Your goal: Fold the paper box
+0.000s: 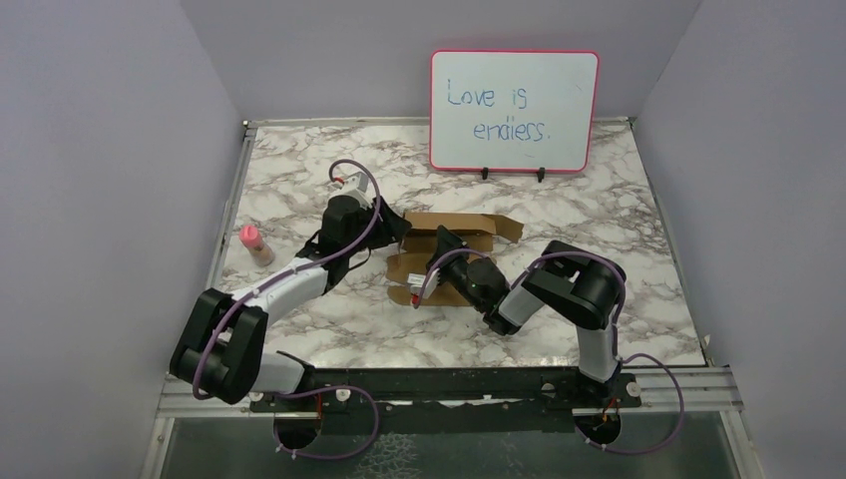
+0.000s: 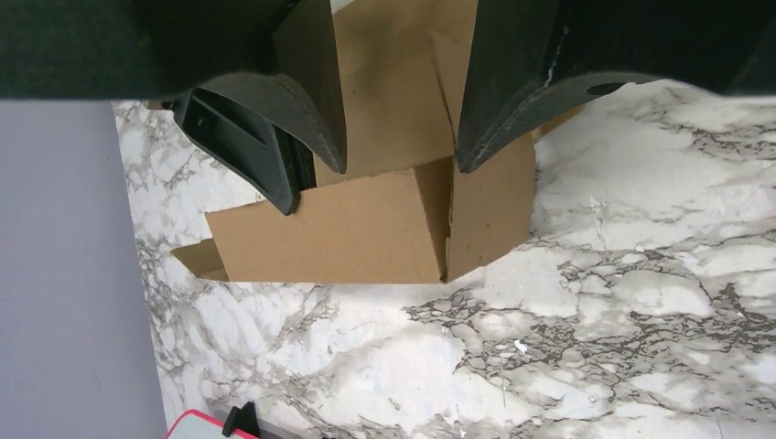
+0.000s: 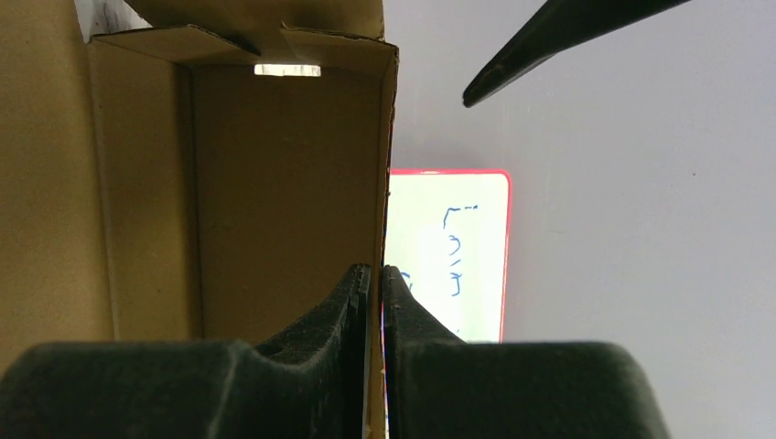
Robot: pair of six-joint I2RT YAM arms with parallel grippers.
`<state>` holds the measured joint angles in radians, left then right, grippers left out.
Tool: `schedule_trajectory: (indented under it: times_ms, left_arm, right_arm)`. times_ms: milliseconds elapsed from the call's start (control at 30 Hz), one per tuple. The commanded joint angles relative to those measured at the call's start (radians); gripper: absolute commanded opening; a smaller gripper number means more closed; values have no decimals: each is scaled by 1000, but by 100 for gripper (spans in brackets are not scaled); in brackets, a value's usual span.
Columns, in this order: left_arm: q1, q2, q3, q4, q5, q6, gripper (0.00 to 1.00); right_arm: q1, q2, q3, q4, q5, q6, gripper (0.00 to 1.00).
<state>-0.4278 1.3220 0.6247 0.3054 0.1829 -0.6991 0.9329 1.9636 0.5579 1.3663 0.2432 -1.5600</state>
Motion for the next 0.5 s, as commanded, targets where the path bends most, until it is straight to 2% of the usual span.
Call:
schedule_trajectory:
  times_ms: [0,333,467]
  left_arm:
    - [-5,61,54,51,-23,2,46]
    - [-5,149,76,65,-52,25,34]
    - [-5,167,78,66,-53,31,30]
  right_arm:
    - [9,20,-12,18,17,27,14]
    - [10,17,-12,20,17,31,14]
    - [10,-34,-10,-68,20,63,15]
